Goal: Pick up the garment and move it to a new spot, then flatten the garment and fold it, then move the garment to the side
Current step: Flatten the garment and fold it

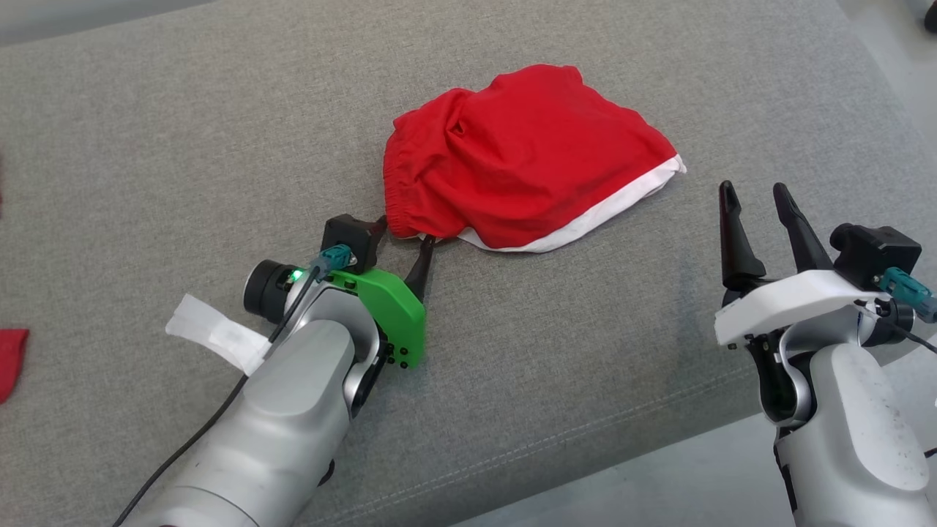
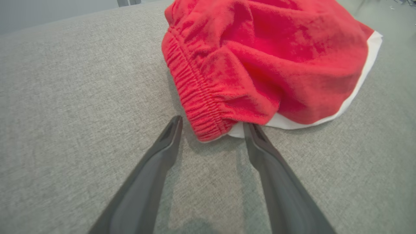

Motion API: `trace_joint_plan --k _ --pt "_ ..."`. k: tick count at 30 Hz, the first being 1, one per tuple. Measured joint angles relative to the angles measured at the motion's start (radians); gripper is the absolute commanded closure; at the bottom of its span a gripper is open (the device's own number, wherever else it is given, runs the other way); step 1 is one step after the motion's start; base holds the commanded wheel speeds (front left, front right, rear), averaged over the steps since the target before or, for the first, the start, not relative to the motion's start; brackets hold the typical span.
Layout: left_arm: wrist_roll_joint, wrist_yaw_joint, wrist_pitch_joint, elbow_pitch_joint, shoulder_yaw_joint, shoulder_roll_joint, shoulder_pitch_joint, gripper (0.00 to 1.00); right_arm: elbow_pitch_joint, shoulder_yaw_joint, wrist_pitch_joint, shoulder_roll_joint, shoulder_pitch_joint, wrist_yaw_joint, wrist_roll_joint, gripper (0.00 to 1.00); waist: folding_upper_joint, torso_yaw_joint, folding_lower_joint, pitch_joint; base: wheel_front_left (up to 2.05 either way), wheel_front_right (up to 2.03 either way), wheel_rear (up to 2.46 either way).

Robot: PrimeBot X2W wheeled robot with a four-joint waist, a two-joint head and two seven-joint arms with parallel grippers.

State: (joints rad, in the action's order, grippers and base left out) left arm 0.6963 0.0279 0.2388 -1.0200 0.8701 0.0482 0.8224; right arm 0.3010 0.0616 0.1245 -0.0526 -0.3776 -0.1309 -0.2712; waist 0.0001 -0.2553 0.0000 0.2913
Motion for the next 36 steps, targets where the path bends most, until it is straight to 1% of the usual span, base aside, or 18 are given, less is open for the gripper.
trace_joint_plan --k 1,2,3,5,7,12,16,20,23,27,30,34,36 --pt "0.003 0.008 0.0 0.005 0.011 0.0 0.001 0.56 -0.002 0.001 0.0 0.0 0.0 0.0 0.0 0.0 0.0 0.001 0.0 0.001 0.0 0.0 0.0" --pt "0.008 0.01 0.0 0.011 0.022 -0.001 0.002 0.64 -0.003 0.004 0.0 0.0 0.001 0.0 -0.001 0.0 0.0 0.003 0.0 0.001 0.0 0.0 0.0" --pt "0.011 0.015 0.0 0.015 0.033 -0.001 0.003 0.74 -0.004 0.009 0.0 0.001 0.002 0.0 -0.001 0.0 0.0 0.006 0.0 0.002 0.0 0.0 0.0" --pt "0.02 0.018 0.0 0.025 0.049 0.0 0.006 1.0 -0.005 0.021 0.002 0.001 0.005 0.0 -0.001 0.0 0.0 0.014 0.0 0.002 0.0 0.0 0.0" --pt "0.034 0.026 0.002 0.039 0.066 0.0 0.009 1.0 -0.004 0.036 0.006 0.002 0.011 0.0 0.0 0.0 0.0 0.025 0.0 0.0 0.0 0.0 0.0" --pt "0.052 0.029 0.009 0.067 0.083 0.0 0.012 1.0 0.0 0.06 0.009 0.002 0.03 0.0 0.001 0.0 0.0 0.063 0.0 -0.01 0.0 0.0 0.0" --pt "0.066 0.013 0.007 0.07 0.084 0.0 0.013 1.0 0.007 0.062 0.009 0.003 0.045 0.0 0.001 0.0 0.0 0.102 0.0 -0.024 0.0 0.0 0.0" --pt "0.078 -0.021 -0.026 0.072 0.078 0.005 0.012 1.0 0.013 0.063 0.011 0.003 0.049 0.0 0.001 0.0 0.0 0.143 0.0 -0.041 0.0 0.0 0.0" --pt "0.085 -0.046 -0.067 0.092 0.077 0.022 0.007 1.0 0.017 0.065 0.014 0.003 0.058 0.0 0.0 0.0 0.0 0.174 0.0 -0.055 0.0 0.0 0.0" --pt "0.096 -0.094 -0.139 0.142 0.074 0.07 -0.008 1.0 0.022 0.065 0.015 0.003 0.061 0.0 -0.001 0.0 -0.0001 0.211 0.0 -0.073 0.0 0.0 0.0" --pt "0.104 -0.139 -0.2 0.2 0.072 0.109 -0.025 1.0 0.028 0.06 0.018 0.003 0.062 0.0 -0.007 0.0 0.0 0.233 0.0 -0.087 0.0 0.0 0.0" --pt "0.113 -0.193 -0.277 0.283 0.072 0.171 -0.064 1.0 0.036 0.047 0.021 0.003 0.062 0.0 -0.016 0.0 -0.0001 0.251 0.0 -0.1 0.0 0.0 0.0" --pt "0.122 -0.213 -0.315 0.319 0.07 0.2 -0.085 1.0 0.039 0.04 0.023 0.004 0.061 0.0 -0.018 0.0 0.0 0.253 0.0 -0.101 0.0 0.0 0.0"
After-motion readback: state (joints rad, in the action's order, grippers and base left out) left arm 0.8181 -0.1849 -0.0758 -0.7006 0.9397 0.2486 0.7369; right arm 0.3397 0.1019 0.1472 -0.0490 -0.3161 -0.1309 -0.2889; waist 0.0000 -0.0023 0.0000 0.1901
